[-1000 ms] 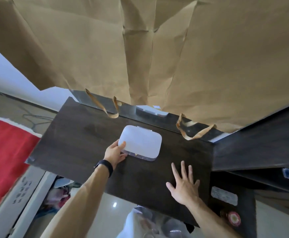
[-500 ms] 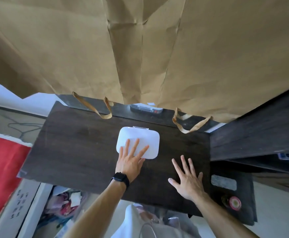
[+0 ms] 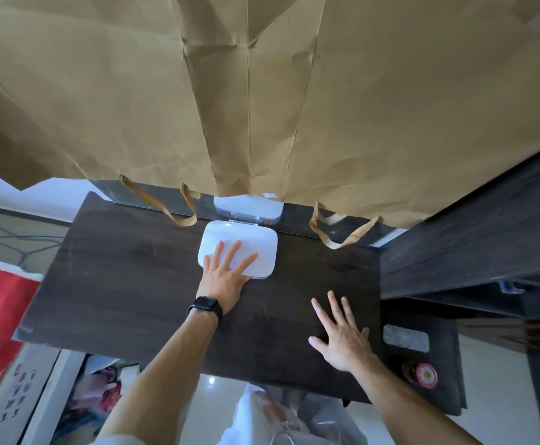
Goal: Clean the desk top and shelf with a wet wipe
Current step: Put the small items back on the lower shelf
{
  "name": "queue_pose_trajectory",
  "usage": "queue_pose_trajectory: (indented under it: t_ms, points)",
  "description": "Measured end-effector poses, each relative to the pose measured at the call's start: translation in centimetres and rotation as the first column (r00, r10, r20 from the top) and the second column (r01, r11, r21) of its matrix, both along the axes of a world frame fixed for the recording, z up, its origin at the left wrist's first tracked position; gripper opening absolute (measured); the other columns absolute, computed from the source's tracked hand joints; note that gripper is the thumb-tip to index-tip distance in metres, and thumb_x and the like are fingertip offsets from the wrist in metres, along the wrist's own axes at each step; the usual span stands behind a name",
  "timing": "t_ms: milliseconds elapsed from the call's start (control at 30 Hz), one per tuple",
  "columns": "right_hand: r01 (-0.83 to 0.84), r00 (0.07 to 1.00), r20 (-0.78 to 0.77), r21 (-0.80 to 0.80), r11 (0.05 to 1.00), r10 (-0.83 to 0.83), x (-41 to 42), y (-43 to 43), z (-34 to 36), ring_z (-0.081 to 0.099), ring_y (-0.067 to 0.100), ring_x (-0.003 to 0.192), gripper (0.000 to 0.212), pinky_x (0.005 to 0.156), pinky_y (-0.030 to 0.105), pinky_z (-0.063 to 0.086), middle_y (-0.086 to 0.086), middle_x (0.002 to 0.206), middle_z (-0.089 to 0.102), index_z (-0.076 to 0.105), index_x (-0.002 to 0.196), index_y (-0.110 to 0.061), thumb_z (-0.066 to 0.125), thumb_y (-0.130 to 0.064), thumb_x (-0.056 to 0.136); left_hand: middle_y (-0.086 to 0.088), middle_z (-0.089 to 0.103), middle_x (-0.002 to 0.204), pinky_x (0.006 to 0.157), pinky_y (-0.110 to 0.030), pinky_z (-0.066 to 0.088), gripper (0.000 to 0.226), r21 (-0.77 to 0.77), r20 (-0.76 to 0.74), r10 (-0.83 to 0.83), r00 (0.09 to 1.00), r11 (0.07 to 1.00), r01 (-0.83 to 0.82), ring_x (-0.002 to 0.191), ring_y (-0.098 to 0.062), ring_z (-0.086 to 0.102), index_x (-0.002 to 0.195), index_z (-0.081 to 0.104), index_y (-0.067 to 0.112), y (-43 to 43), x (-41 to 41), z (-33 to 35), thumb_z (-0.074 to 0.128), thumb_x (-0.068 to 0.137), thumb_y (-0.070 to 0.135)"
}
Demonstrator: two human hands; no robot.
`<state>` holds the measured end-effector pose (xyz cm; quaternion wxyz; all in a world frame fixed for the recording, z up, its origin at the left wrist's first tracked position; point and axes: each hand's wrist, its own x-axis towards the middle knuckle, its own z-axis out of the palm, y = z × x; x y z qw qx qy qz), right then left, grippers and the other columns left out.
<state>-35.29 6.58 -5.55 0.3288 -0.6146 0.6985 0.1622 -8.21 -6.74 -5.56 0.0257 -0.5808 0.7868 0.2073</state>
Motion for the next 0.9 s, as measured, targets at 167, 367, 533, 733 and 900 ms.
queue_pose_trajectory:
  t_ms: [167, 367, 533, 733, 900]
  points:
    - [0.023, 0.996, 0.087, 0.017, 1.000, -0.024, -0.1, -1.5, 1.4, -0.011, 0.020, 0.153, 0.069, 0.115, 0.064, 0.018, -0.008, 0.166, -0.013, 0.008, 0.155, -0.046, 0.044, -0.057, 0.097, -0.005, 0.014, 0.162, 0.116, -0.061, 0.010, 0.063, -0.028, 0.061, 0.033, 0.998, 0.999, -0.031, 0.150, -0.035, 0.002, 0.149, 0.030, 0.037, 0.3, -0.9, 1.0, 0.058, 0.094, 0.025]
    - [0.220, 0.944, 0.312, -0.338, 0.915, -0.112, -3.3, 0.6, 5.3, 0.026, 0.012, 0.148, 0.047, 0.118, 0.028, 0.023, -0.006, 0.157, 0.038, 0.049, 0.144, -0.033, 0.050, -0.047, 0.099, -0.007, 0.020, 0.161, 0.118, -0.051, 0.022, 0.062, -0.036, -0.047, -0.019, 0.999, 0.999, 0.017, 0.147, -0.031, 0.022, 0.148, 0.037, 0.025, 5.2, -6.1, 3.0, 0.059, 0.090, 0.023]
    - [0.343, 0.928, 0.313, -0.512, 0.787, -0.200, -8.4, 5.4, 7.4, 0.041, 0.009, 0.137, 0.036, 0.110, 0.025, 0.035, -0.010, 0.147, 0.049, 0.064, 0.129, -0.028, 0.059, -0.039, 0.096, -0.008, 0.053, 0.139, 0.094, -0.038, 0.052, 0.052, -0.084, -0.265, -0.167, 0.950, 0.985, 0.150, 0.121, -0.032, 0.056, 0.133, 0.056, 0.018, 10.4, -13.5, 3.1, 0.063, 0.082, 0.013]
    - [0.547, 0.824, 0.288, -0.629, 0.553, -0.488, -19.1, 7.7, 9.3, 0.060, 0.026, 0.120, 0.041, 0.095, 0.034, 0.050, 0.009, 0.137, 0.053, 0.059, 0.130, -0.017, 0.067, -0.029, 0.091, -0.005, 0.051, 0.141, 0.096, -0.038, 0.053, 0.051, -0.179, -0.322, -0.392, 0.862, 0.919, 0.352, 0.125, -0.026, 0.053, 0.138, 0.052, 0.020, 13.9, -26.1, 5.9, 0.055, 0.087, 0.019]
    - [0.588, 0.783, 0.141, -0.484, 0.648, -0.605, -25.8, 4.9, 10.1, 0.051, 0.035, 0.129, 0.071, 0.095, 0.041, 0.048, 0.009, 0.163, 0.014, 0.021, 0.154, -0.016, 0.056, -0.037, 0.096, -0.003, -0.005, 0.165, 0.123, -0.043, 0.008, 0.081, -0.015, -0.076, -0.455, 0.887, 0.890, 0.456, 0.152, -0.025, -0.002, 0.157, 0.001, 0.020, 14.0, -33.5, 6.6, 0.051, 0.094, 0.031]
